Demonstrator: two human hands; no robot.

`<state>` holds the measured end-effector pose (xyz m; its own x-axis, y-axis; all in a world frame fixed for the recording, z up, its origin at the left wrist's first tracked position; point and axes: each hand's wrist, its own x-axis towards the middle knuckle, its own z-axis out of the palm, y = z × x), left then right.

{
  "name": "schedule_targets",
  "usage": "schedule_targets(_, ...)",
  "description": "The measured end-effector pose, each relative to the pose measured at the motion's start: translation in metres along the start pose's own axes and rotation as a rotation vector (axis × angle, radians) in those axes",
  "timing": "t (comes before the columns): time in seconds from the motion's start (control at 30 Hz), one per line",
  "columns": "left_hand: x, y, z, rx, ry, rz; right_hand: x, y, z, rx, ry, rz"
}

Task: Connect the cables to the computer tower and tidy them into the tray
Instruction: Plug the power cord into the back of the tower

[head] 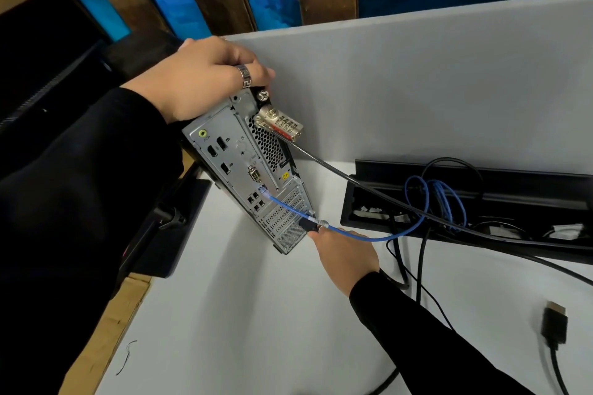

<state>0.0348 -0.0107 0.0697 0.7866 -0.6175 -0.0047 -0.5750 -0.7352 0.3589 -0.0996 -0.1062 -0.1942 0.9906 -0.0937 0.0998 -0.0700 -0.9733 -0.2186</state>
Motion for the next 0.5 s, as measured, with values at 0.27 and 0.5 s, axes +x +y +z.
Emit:
schedule_targets(0.27,-0.0007,0.0010,0.0013,-0.025,-0.008,0.006,0.0054,0.0013,0.0109,0.085,-0.046,-0.036)
schedule_targets(0.5,0.0008,0.0000,0.0001,-0.013,0.002,0.007,0.0111,0.0051,0.0110,0.092,-0.115,-0.093)
